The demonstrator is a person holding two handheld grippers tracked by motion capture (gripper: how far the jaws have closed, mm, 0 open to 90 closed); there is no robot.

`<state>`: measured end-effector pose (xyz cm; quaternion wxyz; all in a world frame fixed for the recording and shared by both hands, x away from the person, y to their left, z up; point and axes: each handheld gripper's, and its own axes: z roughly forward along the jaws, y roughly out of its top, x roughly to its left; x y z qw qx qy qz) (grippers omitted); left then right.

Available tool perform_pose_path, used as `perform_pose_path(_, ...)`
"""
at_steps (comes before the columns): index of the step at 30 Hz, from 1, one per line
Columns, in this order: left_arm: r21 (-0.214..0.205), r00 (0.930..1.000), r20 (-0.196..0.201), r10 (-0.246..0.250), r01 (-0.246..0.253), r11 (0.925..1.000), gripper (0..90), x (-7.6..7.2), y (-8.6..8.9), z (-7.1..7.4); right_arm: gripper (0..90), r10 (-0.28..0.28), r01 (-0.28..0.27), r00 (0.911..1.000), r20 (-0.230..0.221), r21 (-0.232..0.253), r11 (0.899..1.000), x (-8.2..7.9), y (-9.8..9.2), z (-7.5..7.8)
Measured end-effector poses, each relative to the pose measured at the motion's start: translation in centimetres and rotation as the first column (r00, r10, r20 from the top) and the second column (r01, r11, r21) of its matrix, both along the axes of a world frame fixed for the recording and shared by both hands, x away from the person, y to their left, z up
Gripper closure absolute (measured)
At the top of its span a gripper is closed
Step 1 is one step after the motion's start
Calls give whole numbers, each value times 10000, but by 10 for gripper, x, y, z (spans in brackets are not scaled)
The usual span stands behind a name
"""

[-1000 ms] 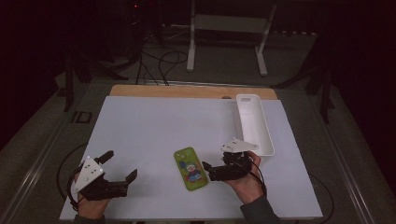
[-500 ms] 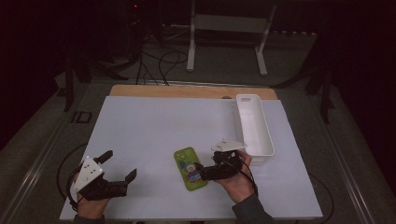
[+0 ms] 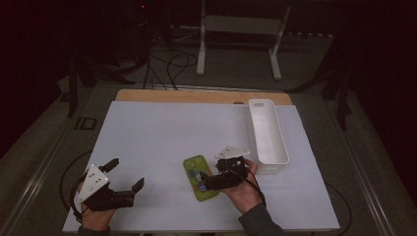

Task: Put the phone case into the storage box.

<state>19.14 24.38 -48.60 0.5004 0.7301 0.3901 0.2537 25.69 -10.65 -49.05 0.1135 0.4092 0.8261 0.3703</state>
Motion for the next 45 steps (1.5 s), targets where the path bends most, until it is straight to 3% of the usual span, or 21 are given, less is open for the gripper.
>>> perform_pose_path(31,47,10000,11,5,-5,10000,0,0,0,0,75,-69,0,9963,-862,-793,9969,6,26,-18)
perform_pose_path(45,21,10000,13,45,-45,10000,0,0,0,0,74,-444,328,9928,-1113,-1036,9941,10,34,-26)
